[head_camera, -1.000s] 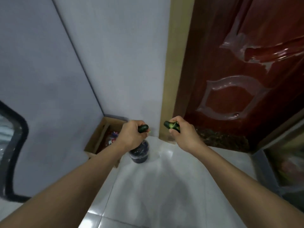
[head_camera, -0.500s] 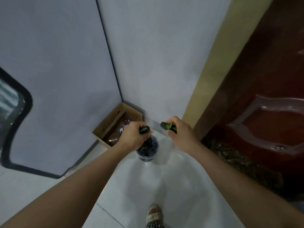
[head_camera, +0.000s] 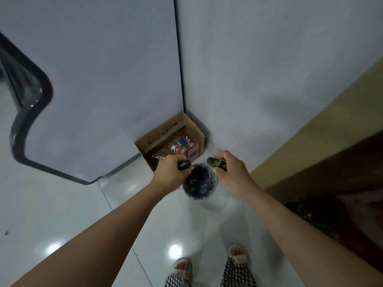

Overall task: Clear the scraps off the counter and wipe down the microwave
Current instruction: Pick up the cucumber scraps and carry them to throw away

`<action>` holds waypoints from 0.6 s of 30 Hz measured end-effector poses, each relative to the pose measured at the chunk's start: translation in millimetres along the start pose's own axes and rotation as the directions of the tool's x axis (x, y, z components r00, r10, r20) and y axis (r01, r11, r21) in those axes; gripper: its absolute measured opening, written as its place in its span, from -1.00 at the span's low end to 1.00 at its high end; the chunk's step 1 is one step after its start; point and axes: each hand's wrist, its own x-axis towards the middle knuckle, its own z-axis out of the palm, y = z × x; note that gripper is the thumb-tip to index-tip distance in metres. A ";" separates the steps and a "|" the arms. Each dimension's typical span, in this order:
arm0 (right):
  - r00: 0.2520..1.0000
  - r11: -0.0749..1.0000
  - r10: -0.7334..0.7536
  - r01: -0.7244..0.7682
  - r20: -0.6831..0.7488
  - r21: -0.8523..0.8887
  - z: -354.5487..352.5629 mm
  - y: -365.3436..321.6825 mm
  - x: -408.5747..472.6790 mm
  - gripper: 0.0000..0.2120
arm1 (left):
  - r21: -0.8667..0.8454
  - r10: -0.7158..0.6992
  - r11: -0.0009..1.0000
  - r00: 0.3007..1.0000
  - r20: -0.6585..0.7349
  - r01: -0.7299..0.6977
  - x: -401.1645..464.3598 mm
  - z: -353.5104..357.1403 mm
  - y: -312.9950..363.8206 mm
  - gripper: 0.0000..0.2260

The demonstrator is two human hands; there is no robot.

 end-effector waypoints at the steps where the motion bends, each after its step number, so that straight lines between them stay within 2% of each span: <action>1: 0.999 1.000 -0.020 0.020 0.025 -0.007 -0.9 7.5 10.5 -0.78 | -0.020 -0.027 0.999 0.999 -0.021 0.026 5.7 7.6 -0.2 -0.92; 9: 0.968 0.991 -0.114 0.125 0.223 -0.035 11.7 77.4 86.9 -0.78 | -0.134 -0.218 0.971 0.961 -0.168 0.197 53.9 84.4 -11.5 -0.86; 11: 0.961 0.989 -0.135 0.146 0.243 -0.029 24.3 95.0 104.1 -0.79 | -0.144 -0.251 0.963 0.949 -0.192 0.226 67.3 104.6 -24.0 -0.92; 18: 0.951 0.979 -0.174 0.195 0.257 -0.056 97.6 170.3 164.8 -0.77 | -0.142 -0.355 0.933 0.912 -0.203 0.332 119.8 186.3 -103.8 -0.93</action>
